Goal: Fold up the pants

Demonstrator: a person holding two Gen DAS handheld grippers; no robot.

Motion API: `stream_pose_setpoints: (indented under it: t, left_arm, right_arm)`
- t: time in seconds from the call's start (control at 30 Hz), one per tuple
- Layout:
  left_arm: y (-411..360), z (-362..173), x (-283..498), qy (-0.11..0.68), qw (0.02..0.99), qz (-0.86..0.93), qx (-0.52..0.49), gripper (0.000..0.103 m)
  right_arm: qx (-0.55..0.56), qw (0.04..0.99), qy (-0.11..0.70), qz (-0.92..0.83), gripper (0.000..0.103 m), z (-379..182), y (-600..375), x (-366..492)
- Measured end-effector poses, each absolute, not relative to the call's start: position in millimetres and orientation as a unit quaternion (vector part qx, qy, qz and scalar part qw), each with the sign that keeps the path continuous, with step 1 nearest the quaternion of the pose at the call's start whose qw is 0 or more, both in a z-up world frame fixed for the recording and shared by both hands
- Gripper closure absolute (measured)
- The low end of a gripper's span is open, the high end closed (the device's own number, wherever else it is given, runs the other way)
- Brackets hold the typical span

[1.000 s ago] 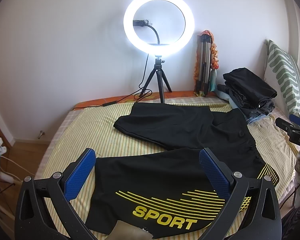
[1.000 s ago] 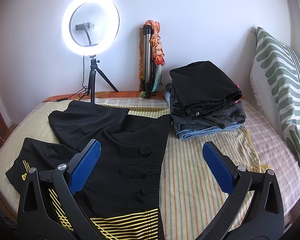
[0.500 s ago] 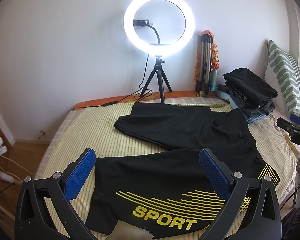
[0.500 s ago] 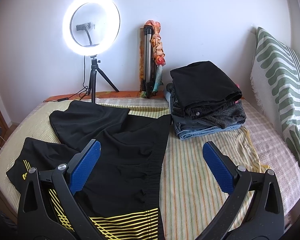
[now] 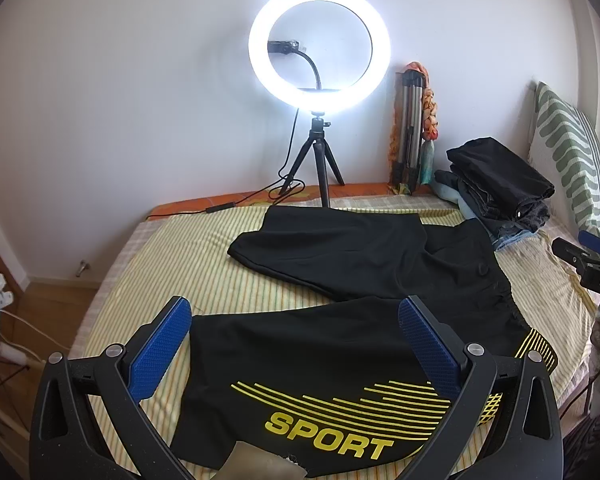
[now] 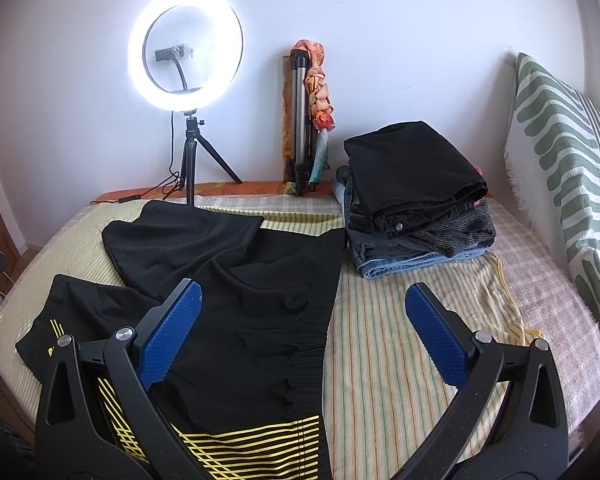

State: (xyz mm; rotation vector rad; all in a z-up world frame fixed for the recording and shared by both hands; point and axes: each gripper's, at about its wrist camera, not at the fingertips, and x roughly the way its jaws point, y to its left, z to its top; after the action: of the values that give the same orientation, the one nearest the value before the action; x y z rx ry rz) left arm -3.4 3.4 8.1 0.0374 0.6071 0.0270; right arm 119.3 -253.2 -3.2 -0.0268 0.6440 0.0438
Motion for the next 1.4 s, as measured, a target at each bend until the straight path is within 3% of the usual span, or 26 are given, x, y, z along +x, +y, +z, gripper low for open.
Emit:
stream_pose_setpoints:
  t: [0.57,1.17,1.4]
  left_arm:
    - [5,8,-2,0.301,0.953,0.015,0.015,0.000]
    - [33,-17,32,0.353,0.935,-0.005,-0.039,0.000]
    - [50,-23,52,0.360,0.930,-0.019,-0.075,0.009]
  right_arm:
    - [-0.011,0.947,0.321,0.028,0.000,-6,-253,122]
    - [-0.029,0.930,0.348,0.112,0.000,-6,-237,159]
    - [0.006,0.923,0.345,0.169,0.000,-9,-244,189]
